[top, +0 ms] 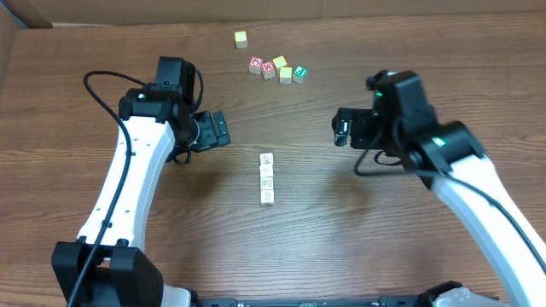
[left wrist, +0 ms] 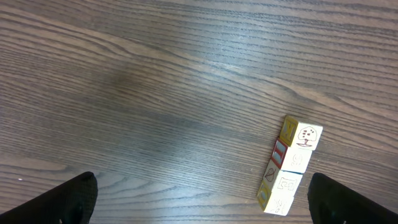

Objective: Flip 4 blocks

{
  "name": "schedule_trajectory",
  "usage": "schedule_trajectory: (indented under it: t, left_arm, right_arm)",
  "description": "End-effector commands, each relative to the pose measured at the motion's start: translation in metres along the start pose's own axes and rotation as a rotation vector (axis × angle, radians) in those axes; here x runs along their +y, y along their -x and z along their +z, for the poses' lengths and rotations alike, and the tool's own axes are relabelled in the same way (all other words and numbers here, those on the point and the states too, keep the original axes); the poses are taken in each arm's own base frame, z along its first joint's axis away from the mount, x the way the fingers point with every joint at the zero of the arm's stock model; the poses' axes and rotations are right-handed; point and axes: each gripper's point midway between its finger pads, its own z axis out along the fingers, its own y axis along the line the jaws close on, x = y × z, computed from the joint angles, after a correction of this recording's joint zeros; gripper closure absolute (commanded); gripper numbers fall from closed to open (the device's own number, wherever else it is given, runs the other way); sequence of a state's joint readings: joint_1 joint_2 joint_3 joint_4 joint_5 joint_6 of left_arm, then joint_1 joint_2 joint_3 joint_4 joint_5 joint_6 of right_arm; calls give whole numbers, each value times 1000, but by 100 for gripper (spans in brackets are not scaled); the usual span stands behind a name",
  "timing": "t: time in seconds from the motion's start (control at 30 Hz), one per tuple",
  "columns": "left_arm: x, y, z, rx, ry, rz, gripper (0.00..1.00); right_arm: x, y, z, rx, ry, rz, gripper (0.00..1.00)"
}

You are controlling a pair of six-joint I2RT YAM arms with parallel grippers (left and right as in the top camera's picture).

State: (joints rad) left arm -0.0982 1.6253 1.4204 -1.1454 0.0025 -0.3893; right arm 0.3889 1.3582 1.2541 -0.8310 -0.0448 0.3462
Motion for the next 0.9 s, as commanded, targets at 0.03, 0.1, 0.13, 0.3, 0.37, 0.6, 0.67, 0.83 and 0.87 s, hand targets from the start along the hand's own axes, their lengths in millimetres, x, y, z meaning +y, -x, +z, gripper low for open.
schedule_trajectory:
  t: [0.03,0.1,0.13,0.3,0.37,0.6,0.67,0.83,0.87]
  left_arm:
    - [2,2,1,-1,14,1,0]
    - [1,2,1,-1,13,1,0]
    - [1,2,1,-1,13,1,0]
    - [1,2,1,-1,13,1,0]
    - [1,2,1,-1,13,1,0]
    - [1,2,1,-1,13,1,0]
    - [2,2,1,-1,14,1,0]
    - [2,2,1,-1,14,1,0]
    - [2,2,1,-1,14,1,0]
  right_arm:
    - [11,16,-46,-127,55,-21,0]
    - [14,20,-66,-177,76,-24,0]
    - [15,22,-77,-205,88,-26,0]
    - [11,29,-135,-373,93,-32,0]
    - [9,30,-155,-430,94,-46,0]
    - [-4,19,-214,-650,111,-82,0]
    - [-11,16,-226,-718,116,-70,0]
    - [-30,-2,-236,-822,103,-42,0]
    - [-35,-8,-234,-837,100,-36,0]
